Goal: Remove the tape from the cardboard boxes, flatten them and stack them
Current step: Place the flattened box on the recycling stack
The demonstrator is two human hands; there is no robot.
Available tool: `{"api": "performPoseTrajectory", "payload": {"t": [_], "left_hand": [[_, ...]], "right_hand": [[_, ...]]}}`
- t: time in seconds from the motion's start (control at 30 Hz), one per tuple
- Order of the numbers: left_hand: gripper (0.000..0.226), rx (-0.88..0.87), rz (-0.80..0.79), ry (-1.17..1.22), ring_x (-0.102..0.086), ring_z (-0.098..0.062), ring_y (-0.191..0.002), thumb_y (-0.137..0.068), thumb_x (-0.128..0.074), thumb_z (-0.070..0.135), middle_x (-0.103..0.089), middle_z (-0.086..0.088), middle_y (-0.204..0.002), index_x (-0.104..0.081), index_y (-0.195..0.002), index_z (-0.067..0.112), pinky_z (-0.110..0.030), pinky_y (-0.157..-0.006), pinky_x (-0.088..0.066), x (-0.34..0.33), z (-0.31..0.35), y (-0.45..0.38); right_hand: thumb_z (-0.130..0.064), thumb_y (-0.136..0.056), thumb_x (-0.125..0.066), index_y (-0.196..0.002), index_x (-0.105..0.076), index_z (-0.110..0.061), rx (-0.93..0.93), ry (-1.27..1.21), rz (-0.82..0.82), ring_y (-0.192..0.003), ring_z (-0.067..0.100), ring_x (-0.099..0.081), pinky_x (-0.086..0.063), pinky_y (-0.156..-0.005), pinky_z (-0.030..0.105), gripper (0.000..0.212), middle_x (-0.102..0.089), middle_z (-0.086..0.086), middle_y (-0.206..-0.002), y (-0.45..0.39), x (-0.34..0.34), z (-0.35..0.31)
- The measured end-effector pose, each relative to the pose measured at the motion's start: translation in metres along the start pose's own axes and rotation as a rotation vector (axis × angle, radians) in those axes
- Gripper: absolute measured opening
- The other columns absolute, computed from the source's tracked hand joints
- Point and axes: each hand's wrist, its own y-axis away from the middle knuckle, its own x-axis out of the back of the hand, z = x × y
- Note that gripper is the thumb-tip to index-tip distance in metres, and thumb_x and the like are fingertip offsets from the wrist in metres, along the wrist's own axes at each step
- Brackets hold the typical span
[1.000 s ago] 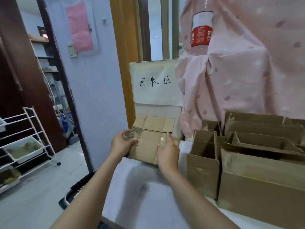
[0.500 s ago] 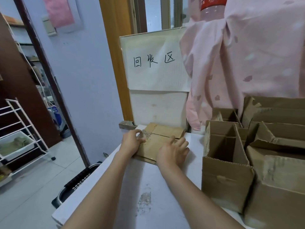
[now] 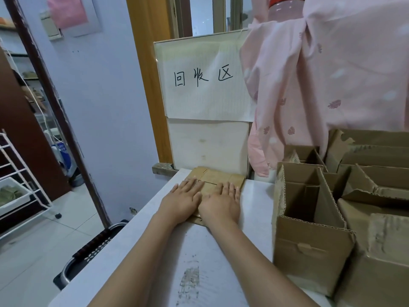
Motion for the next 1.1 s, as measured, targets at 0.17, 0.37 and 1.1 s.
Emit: {"api": "performPoseTrajectory", "payload": {"t": [0.17,0.37,1.1], "left_hand": [[0.051,0.013,-0.021,-0.023,-0.002,-0.008,-0.152,-0.106,-0.016,0.041,-0.005,0.009,-0.166,-0.014,-0.157,0.038,-0.038,-0.124,-0.001,0.0,0.001,-0.002],[0.051,0.061,0.013,-0.202,-0.005,-0.016,-0.152,-0.107,-0.017,0.038,-0.011,0.0,-0.166,-0.016,-0.157,0.029,-0.046,-0.122,-0.002,0.024,0.022,0.007],[0.046,0.056,0.181,-0.307,-0.046,-0.027,-0.13,-0.104,-0.028,0.043,-0.05,-0.008,-0.141,-0.044,-0.135,0.013,-0.045,-0.11,-0.032,0.148,0.188,0.198]], "right_hand": [[-0.041,-0.104,-0.023,-0.159,-0.005,-0.003,0.03,-0.029,-0.011,-0.154,0.023,0.007,0.01,-0.124,0.042,0.069,0.002,0.013,-0.167,0.002,0.002,0.003],[-0.031,-0.104,-0.03,-0.156,-0.016,-0.001,0.112,0.049,0.056,-0.154,0.025,-0.008,0.004,-0.125,0.042,0.062,-0.015,0.015,-0.166,0.016,0.025,0.003],[-0.019,-0.093,-0.05,-0.153,-0.029,-0.008,0.237,0.258,0.185,-0.147,0.03,-0.028,-0.013,-0.123,0.043,0.065,-0.035,0.015,-0.156,0.231,0.222,0.076]]}}
